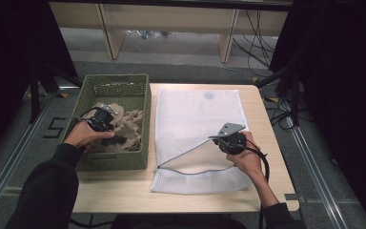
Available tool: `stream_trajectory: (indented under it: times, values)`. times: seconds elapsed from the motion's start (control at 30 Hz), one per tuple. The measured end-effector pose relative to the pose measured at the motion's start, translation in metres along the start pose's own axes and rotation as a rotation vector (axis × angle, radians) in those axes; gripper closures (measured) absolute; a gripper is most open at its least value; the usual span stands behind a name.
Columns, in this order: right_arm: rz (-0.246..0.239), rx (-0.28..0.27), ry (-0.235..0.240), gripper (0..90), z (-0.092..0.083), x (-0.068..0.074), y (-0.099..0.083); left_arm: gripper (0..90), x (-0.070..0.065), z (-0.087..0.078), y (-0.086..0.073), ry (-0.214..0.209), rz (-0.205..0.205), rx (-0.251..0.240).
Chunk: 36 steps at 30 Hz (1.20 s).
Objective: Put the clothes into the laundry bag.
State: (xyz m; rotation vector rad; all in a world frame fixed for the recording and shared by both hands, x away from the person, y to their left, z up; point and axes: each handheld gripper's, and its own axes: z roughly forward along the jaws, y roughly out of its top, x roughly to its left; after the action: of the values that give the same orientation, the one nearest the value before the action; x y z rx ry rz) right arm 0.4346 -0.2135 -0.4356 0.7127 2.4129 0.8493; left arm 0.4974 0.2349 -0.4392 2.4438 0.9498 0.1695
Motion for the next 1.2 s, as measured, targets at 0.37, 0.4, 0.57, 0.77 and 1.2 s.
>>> stream_trajectory:
  times: [0.37, 0.4, 0.57, 0.77, 1.2]
  values:
    - [0.002, 0.009, 0.007, 89.3, 0.001, 0.002, -0.001, 0.0, 0.001, 0.042, -0.002, 0.090, 0.089, 0.160]
    - [0.002, 0.006, 0.005, 89.3, 0.001, 0.002, 0.000, 0.0, -0.001, 0.043, -0.002, 0.095, 0.084, 0.165]
    - [-0.013, 0.001, 0.007, 89.2, 0.000, 0.002, 0.001, 18.7, 0.003, 0.046, -0.003, 0.073, 0.055, 0.175]
    - [-0.012, -0.003, 0.006, 89.3, -0.001, 0.002, 0.002, 60.1, 0.010, 0.040, -0.006, 0.094, -0.021, 0.112]
    - [0.006, 0.002, 0.007, 89.4, 0.001, 0.001, 0.000, 71.1, 0.010, 0.032, 0.001, 0.173, -0.050, 0.025]
